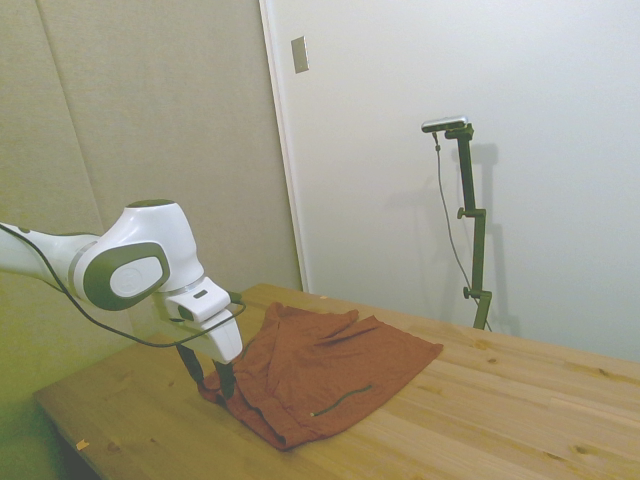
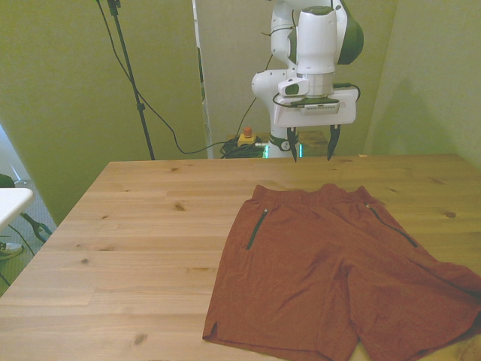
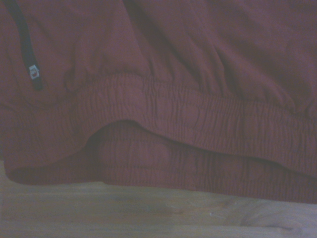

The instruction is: Fold the shorts

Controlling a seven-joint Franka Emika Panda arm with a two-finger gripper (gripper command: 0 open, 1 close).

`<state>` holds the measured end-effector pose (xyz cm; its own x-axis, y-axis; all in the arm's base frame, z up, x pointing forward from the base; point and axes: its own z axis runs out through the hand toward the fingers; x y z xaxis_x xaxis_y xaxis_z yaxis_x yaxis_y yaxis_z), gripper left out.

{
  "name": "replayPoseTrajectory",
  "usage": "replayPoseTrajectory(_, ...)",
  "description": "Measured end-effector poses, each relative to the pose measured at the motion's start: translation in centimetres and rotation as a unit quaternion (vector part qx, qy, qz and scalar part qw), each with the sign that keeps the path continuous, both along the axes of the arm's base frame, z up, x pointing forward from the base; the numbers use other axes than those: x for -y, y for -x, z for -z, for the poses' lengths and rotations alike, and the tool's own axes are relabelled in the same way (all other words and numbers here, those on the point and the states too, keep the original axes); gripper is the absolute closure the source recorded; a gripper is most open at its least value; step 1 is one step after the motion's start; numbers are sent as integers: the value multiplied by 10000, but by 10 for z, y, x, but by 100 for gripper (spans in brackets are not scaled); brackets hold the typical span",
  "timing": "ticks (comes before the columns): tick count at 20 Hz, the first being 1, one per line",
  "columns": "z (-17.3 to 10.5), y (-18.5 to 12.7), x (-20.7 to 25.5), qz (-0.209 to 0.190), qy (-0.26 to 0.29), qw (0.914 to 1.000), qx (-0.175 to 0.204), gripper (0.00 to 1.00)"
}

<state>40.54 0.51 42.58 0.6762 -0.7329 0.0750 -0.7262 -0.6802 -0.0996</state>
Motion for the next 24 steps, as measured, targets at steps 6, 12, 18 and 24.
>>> replayPoseTrajectory(6,-10,-14,-52,-141,986,9947,248,0)
replayPoseTrajectory(12,6,-32,-136,-249,2718,9616,292,0)
replayPoseTrajectory(18,41,-57,-184,-586,3242,9441,129,0)
replayPoseTrajectory(24,70,-68,-235,-952,3351,9373,112,0)
